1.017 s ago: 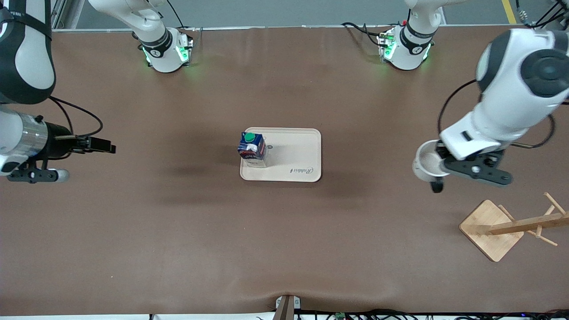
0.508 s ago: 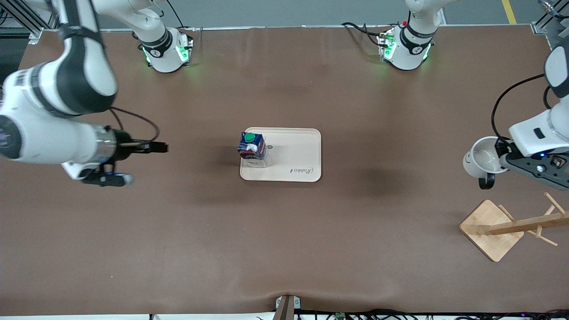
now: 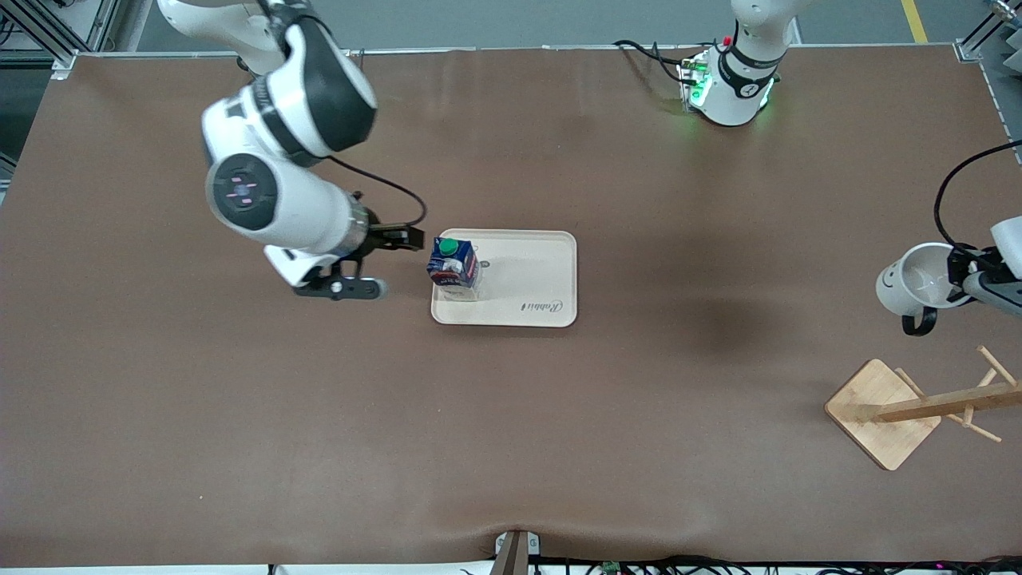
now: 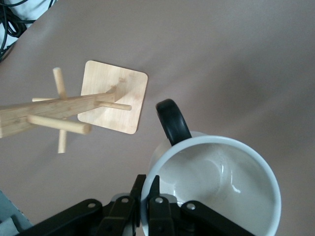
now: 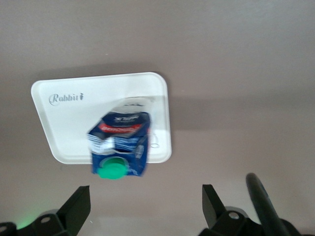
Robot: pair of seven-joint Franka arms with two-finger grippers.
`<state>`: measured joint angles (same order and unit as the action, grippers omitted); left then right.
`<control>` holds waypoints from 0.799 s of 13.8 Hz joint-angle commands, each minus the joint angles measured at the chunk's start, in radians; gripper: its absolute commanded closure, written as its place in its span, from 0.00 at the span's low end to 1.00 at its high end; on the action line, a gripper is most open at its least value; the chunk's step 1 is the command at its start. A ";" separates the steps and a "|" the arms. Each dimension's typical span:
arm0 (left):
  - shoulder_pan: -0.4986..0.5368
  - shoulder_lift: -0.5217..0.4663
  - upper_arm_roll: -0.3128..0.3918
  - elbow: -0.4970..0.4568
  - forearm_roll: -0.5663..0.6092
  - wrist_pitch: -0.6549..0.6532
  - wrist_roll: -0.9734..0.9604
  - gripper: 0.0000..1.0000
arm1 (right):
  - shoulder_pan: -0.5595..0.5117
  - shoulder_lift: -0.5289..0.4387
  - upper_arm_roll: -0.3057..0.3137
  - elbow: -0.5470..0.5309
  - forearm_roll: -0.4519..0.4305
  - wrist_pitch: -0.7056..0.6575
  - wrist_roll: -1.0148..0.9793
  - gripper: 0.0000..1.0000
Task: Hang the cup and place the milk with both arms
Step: 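Carry the mug toward the wooden stand while the right gripper reaches the milk, then hang the mug handle on a stand peg while the right gripper grasps milk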
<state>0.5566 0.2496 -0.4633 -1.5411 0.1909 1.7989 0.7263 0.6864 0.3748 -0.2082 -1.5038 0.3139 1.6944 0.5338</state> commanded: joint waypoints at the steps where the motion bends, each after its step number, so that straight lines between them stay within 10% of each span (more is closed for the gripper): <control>1: 0.019 0.031 -0.008 0.061 -0.019 -0.007 0.044 1.00 | 0.065 0.051 -0.014 0.005 0.004 0.074 0.089 0.00; 11: 0.046 0.086 -0.006 0.117 -0.019 0.074 0.048 1.00 | 0.150 0.065 -0.016 -0.154 -0.076 0.292 0.135 0.00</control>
<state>0.5862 0.3162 -0.4633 -1.4559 0.1899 1.8569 0.7498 0.8076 0.4490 -0.2107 -1.5994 0.2564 1.9119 0.6489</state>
